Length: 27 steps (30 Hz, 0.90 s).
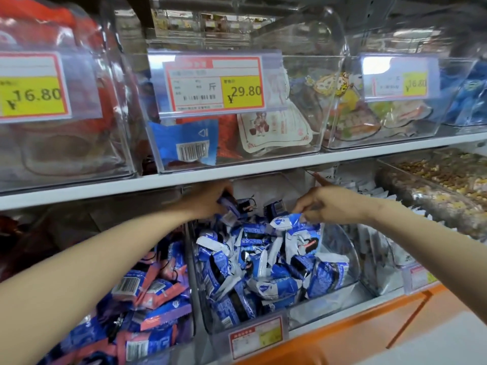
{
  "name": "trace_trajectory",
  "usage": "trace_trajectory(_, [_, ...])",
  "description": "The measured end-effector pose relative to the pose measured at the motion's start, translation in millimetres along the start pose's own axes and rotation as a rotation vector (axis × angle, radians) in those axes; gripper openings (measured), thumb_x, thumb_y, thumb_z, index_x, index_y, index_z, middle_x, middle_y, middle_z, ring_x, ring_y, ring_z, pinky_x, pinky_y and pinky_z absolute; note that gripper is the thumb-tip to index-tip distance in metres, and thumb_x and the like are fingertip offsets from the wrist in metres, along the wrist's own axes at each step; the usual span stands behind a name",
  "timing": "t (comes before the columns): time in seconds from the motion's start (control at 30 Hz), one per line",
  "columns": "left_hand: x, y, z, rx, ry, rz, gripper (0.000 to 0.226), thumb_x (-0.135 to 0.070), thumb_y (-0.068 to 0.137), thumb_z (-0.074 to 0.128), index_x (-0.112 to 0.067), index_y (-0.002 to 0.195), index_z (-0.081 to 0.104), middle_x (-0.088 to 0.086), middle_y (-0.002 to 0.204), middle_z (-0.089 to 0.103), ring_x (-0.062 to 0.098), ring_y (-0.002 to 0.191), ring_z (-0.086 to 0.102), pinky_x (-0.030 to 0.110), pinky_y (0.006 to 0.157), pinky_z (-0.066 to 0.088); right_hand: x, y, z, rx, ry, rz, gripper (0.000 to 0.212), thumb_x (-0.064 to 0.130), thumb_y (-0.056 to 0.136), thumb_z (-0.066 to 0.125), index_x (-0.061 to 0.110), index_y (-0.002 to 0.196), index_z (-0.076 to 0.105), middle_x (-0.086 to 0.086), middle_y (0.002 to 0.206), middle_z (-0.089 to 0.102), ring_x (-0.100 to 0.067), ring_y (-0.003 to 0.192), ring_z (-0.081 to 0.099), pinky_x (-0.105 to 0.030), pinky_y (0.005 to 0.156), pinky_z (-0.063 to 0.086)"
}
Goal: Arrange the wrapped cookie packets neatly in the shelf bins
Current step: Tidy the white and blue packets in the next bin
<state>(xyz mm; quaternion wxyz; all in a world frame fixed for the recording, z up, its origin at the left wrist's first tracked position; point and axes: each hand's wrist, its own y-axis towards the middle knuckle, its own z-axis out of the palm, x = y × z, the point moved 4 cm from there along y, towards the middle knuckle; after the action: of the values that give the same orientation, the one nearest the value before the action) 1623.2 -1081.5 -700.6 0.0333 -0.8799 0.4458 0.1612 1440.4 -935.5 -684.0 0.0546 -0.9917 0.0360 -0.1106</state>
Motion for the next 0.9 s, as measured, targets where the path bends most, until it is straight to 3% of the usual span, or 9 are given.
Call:
trace_trajectory(0.1, [17.5,-2.4,-6.9,-0.049,0.123,-0.047,0.030,-0.003,0.087,0.055,-0.013,0.115,0.049,-0.004,0.098,0.055,0.008,0.081,0.053,0.011,0.051,0.034,3.7,-18.5,2.0,-0.036,-0.078,-0.041,0.021,0.033,0.092,0.057,0.033,0.112,0.064,0.018,0.099,0.065,0.001,0.101,0.057,-0.027,0.103,0.038])
trace_trajectory(0.17, [28.5,0.0,0.8,-0.031,0.286,-0.080,0.031,-0.011,0.087,0.054,-0.016,0.118,0.051,-0.003,0.106,0.057,0.016,0.094,0.056,0.019,0.062,0.040,5.1,-29.2,8.0,-0.080,-0.171,-0.059,0.028,0.037,0.094,0.053,0.034,0.121,0.059,0.014,0.111,0.065,-0.009,0.125,0.043,-0.025,0.115,0.014])
trace_trajectory(0.2, [30.1,2.6,5.5,-0.027,0.354,-0.070,0.031,-0.016,0.087,0.055,-0.019,0.118,0.052,-0.002,0.112,0.057,0.017,0.099,0.055,0.024,0.070,0.044,5.5,-32.7,12.4,-0.095,-0.211,-0.065,0.031,0.039,0.094,0.050,0.036,0.125,0.056,0.012,0.115,0.065,-0.010,0.131,0.035,-0.023,0.114,0.002])
trace_trajectory(0.3, [7.6,11.4,15.5,-0.063,0.345,0.087,0.029,-0.022,0.088,0.059,-0.018,0.116,0.052,0.000,0.125,0.048,0.018,0.112,0.048,0.032,0.092,0.044,7.1,-35.8,22.0,-0.121,-0.260,-0.095,0.034,0.047,0.094,0.046,0.044,0.127,0.050,0.013,0.115,0.065,-0.005,0.131,0.034,-0.023,0.113,-0.014])
trace_trajectory(0.4, [-20.2,26.0,37.9,0.108,0.332,0.150,0.043,-0.034,0.088,0.060,-0.020,0.127,0.048,0.001,0.134,0.043,0.022,0.128,0.033,0.035,0.106,0.027,8.2,-31.4,28.9,-0.102,-0.275,-0.112,0.037,0.050,0.094,0.042,0.044,0.130,0.049,0.012,0.117,0.064,0.001,0.123,0.042,-0.028,0.114,-0.019])
trace_trajectory(0.5, [-21.7,44.1,62.5,0.285,0.389,0.033,0.047,-0.042,0.085,0.062,-0.020,0.125,0.049,0.005,0.128,0.050,0.026,0.121,0.039,0.038,0.102,0.034,10.7,-30.4,29.6,-0.071,-0.262,-0.123,0.049,0.060,0.087,0.036,0.042,0.131,0.048,0.016,0.122,0.062,0.004,0.123,0.042,-0.031,0.115,-0.019])
trace_trajectory(0.63, [-24.6,47.0,62.5,0.216,0.361,0.057,0.010,-0.021,0.089,0.060,-0.015,0.097,0.061,0.004,0.102,0.064,0.020,0.098,0.057,0.031,0.086,0.039,11.4,-35.5,26.2,-0.036,-0.262,-0.136,0.076,0.078,0.065,0.031,0.045,0.132,0.045,0.018,0.133,0.053,0.005,0.129,0.036,-0.027,0.111,-0.024])
trace_trajectory(0.8, [-7.7,44.7,31.7,0.076,0.341,0.053,0.011,-0.017,0.088,0.054,-0.017,0.088,0.064,0.001,0.095,0.066,0.019,0.091,0.061,0.027,0.074,0.045,6.3,-37.1,22.2,-0.035,-0.161,-0.112,0.065,0.072,0.068,0.041,0.050,0.128,0.045,0.015,0.134,0.052,0.003,0.133,0.031,-0.012,0.099,-0.030])
trace_trajectory(0.9, [-3.6,41.1,38.0,0.206,0.294,0.037,0.027,-0.038,0.085,0.063,-0.021,0.106,0.060,-0.002,0.108,0.063,0.018,0.099,0.057,0.026,0.076,0.040,7.7,-35.5,21.0,-0.015,-0.111,-0.067,0.058,0.070,0.071,0.038,0.052,0.126,0.044,0.009,0.134,0.053,-0.003,0.139,0.022,-0.014,0.101,-0.023])
